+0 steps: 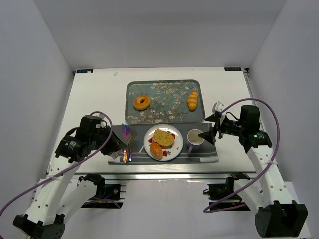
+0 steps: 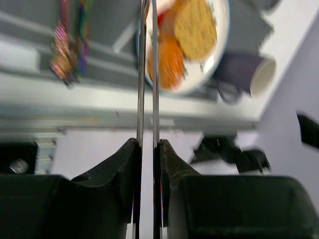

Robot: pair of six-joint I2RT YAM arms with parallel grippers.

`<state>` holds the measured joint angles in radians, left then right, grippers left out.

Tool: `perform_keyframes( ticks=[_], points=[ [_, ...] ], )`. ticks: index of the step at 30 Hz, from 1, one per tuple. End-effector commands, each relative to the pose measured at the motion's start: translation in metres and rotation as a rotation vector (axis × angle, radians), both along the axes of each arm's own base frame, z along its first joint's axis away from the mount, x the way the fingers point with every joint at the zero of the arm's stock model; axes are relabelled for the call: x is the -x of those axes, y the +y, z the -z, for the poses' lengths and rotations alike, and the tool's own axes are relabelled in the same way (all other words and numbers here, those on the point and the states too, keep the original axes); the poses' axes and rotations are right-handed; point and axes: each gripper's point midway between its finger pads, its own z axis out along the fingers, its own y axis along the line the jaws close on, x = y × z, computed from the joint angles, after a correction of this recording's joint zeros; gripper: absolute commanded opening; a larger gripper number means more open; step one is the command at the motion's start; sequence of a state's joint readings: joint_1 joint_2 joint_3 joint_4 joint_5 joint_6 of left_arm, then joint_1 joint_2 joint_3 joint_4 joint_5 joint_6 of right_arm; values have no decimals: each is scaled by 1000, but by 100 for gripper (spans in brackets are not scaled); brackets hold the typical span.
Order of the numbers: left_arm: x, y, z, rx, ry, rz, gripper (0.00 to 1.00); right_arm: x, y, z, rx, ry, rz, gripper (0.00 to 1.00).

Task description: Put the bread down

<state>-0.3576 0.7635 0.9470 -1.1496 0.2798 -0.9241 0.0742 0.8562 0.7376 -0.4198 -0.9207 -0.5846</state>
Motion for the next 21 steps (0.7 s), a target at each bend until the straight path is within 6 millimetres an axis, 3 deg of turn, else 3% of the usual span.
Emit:
perform_keyframes(
  ticks=[1, 5, 6, 10, 12, 13, 15, 21],
  points=[
    [-43, 31, 1, -172, -166, -141, 7, 3, 5, -12, -30, -30, -28, 89],
    [-96, 66, 21, -397, -243, -195, 5, 4, 6, -14, -31, -39, -40, 89],
    [-107, 71, 39, -460, -208, -117, 5, 4, 6, -15, -30, -44, -45, 89],
    [-145, 146, 80, -559, -128, -102, 6, 5, 7, -18, -23, -64, -47, 89],
    [-158, 169, 89, -642, -147, -27, 8, 6, 6, -20, -21, -70, -46, 89],
    [-161, 180, 103, -670, -103, 0, 8, 6, 6, -19, -19, -72, -43, 90],
    [-171, 189, 111, -730, -109, 98, 8, 7, 5, -19, -18, -66, -42, 89],
    [-176, 188, 173, -703, -16, 192, 14, 6, 4, -19, -4, -64, -40, 90]
  ],
)
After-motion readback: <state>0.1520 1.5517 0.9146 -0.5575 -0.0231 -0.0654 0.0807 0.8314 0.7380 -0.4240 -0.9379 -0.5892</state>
